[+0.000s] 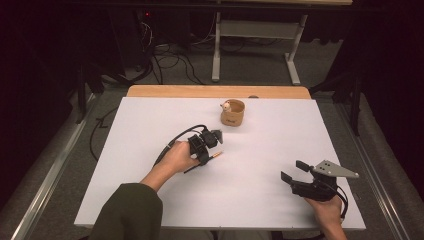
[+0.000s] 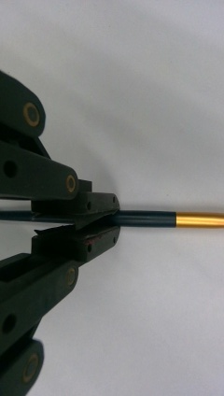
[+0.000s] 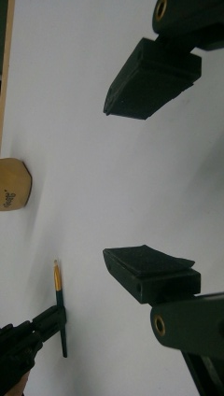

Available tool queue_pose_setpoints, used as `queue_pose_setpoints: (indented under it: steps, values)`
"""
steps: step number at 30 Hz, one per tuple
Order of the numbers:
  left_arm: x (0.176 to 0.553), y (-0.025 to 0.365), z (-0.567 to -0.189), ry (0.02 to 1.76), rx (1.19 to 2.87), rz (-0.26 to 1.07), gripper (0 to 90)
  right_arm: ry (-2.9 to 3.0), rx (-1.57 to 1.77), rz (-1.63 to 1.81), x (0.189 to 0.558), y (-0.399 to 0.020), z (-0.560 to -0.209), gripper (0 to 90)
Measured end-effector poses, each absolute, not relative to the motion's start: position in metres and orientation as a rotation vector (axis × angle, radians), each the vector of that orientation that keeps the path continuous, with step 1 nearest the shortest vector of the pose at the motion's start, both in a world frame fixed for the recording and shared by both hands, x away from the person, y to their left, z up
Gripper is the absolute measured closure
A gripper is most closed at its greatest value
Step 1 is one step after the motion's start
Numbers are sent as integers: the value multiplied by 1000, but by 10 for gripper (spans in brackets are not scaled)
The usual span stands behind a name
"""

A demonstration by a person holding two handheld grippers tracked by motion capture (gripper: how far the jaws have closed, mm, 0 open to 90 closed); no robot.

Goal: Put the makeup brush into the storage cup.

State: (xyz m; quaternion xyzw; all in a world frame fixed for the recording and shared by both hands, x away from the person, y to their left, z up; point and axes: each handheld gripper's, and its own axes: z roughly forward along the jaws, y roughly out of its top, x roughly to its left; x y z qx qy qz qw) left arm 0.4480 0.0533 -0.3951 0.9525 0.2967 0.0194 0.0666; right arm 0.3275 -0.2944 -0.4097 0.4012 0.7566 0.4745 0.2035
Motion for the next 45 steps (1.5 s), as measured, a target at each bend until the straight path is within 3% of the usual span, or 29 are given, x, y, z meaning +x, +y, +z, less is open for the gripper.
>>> queue_pose_setpoints:
  steps: [16,45]
  values:
    - [447,60,-394,881,2831,57,832,2111,1128,1324,328,-297,-410,277]
    - [426,83,-365,879,2607,55,833,2116,1127,1316,328,-295,-410,278]
